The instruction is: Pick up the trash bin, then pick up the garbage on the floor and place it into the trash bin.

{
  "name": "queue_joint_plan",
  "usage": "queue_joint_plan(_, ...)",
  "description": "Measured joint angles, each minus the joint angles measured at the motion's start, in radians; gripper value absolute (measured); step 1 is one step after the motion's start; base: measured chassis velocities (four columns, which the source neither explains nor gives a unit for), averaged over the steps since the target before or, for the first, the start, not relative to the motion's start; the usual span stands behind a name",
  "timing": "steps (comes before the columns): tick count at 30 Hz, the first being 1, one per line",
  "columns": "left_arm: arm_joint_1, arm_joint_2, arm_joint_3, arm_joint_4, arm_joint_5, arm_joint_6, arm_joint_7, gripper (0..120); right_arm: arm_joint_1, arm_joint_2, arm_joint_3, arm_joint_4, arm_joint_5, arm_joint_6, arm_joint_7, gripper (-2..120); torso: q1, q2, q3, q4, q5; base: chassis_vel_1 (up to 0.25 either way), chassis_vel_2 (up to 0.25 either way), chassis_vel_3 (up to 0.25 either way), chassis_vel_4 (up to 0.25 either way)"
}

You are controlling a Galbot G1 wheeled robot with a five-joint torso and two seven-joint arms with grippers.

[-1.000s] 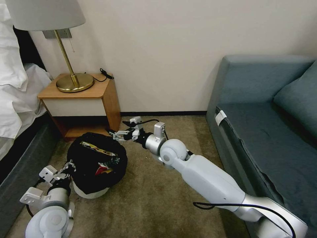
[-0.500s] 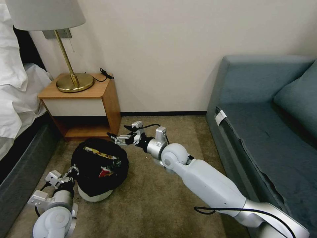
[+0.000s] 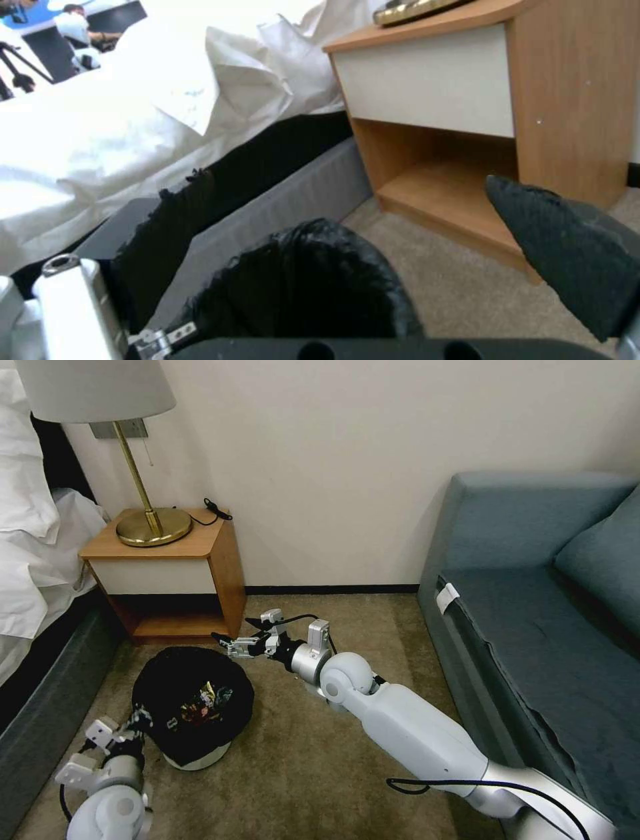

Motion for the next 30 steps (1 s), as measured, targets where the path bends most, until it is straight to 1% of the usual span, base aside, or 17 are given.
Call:
queue_joint_plan(1,0.008,0.001,-0.006,-0.011,0.031,-0.005,-0.008,36,-0.002,0.0,0.005,0.002,-0.001,0.0,0.005,100,0.0,0.0,0.0,0.0001,0.0007,0.0,0.0,0.0,0.0)
queue_joint_plan(2,0.008,0.001,-0.006,-0.011,0.031,-0.005,-0.008,36,-0.002,0.0,0.005,0.002,-0.001,0.0,0.005,100,0.0,0.0,0.0,0.0001,0.0007,0.0,0.0,0.0,0.0)
queue_joint_plan(4,0.02,0.003,-0.017,-0.03,0.099,-0.02,-0.017,48,-0.004,0.0,0.013,0.003,-0.003,0.002,0.015,100,0.0,0.0,0.0,0.0005,0.0008,0.0,0.0,0.0,0.0)
queue_joint_plan(7,0.023,0.004,-0.022,-0.04,0.13,-0.027,-0.021,51,-0.005,0.0,0.017,0.004,-0.003,0.003,0.019,100,0.0,0.0,0.0,0.0005,0.0008,0.0,0.0,0.0,0.0)
queue_joint_plan(9,0.027,0.006,-0.037,-0.072,0.221,-0.044,-0.034,66,-0.01,0.0,0.034,0.006,-0.005,0.007,0.036,100,0.0,0.0,0.0,0.0004,0.0011,0.0,0.0,0.0,0.0)
queue_joint_plan(10,0.027,0.006,-0.037,-0.072,0.221,-0.044,-0.034,66,-0.01,0.0,0.034,0.006,-0.005,0.007,0.036,100,0.0,0.0,0.0,0.0004,0.0011,0.0,0.0,0.0,0.0)
queue_joint_plan(12,0.027,0.005,-0.042,-0.095,0.281,-0.053,-0.042,76,-0.016,0.0,0.047,0.007,-0.008,0.009,0.052,100,0.0,0.0,0.0,0.0004,0.0011,0.0,0.0,0.0,0.0)
queue_joint_plan(13,0.027,0.005,-0.042,-0.095,0.281,-0.053,-0.042,76,-0.016,0.0,0.047,0.007,-0.008,0.009,0.052,100,0.0,0.0,0.0,0.0004,0.0011,0.0,0.0,0.0,0.0)
queue_joint_plan(15,0.023,0.004,-0.046,-0.118,0.365,-0.075,-0.051,88,-0.026,0.0,0.069,0.007,-0.01,0.013,0.073,100,0.0,0.0,0.0,0.0004,0.0011,0.0,0.0,0.0,0.0)
queue_joint_plan(16,0.023,0.004,-0.046,-0.118,0.365,-0.075,-0.051,88,-0.026,0.0,0.069,0.007,-0.01,0.013,0.073,100,0.0,0.0,0.0,0.0004,0.0011,0.0,0.0,0.0,0.0)
queue_joint_plan(17,0.02,0.006,-0.044,-0.131,0.414,-0.089,-0.049,94,-0.034,0.002,0.088,0.002,-0.013,0.015,0.089,100,0.0,0.0,0.0,0.0005,0.0011,0.0,0.0,0.0,0.0)
queue_joint_plan(19,0.02,0.009,-0.043,-0.136,0.43,-0.093,-0.045,97,-0.038,0.004,0.097,-0.002,-0.014,0.016,0.096,100,0.0,0.0,0.0,0.0005,0.0011,0.0,0.0,0.0,0.0)
queue_joint_plan(20,0.021,0.018,-0.034,-0.15,0.471,-0.103,-0.026,99,-0.047,0.01,0.12,-0.014,-0.018,0.02,0.112,100,0.0,0.0,0.0,0.0005,0.0012,0.0,0.0,0.0,0.0)
queue_joint_plan(23,0.022,0.029,-0.021,-0.166,0.505,-0.111,0.004,100,-0.058,0.017,0.149,-0.03,-0.02,0.025,0.126,100,0.0,0.0,0.0,0.0005,0.0012,0.0,0.0,0.0,0.0)
queue_joint_plan(25,0.014,0.059,0.006,-0.18,0.569,-0.127,0.069,100,-0.079,0.029,0.204,-0.064,-0.036,0.035,0.15,100,0.0,0.0,0.0,0.0006,0.0012,0.0,0.0,0.0,0.0)
queue_joint_plan(28,0.005,0.07,0.013,-0.18,0.588,-0.128,0.088,100,-0.086,0.033,0.225,-0.076,-0.047,0.039,0.157,100,0.0,0.0,0.0,0.0006,0.0012,0.0,0.0,0.0,0.0)
queue_joint_plan(30,-0.033,0.105,0.04,-0.167,0.634,-0.121,0.127,100,-0.122,0.044,0.293,-0.105,-0.062,0.041,0.183,100,0.0,0.0,0.0,0.0004,0.0012,0.0,0.0,0.0,0.0)
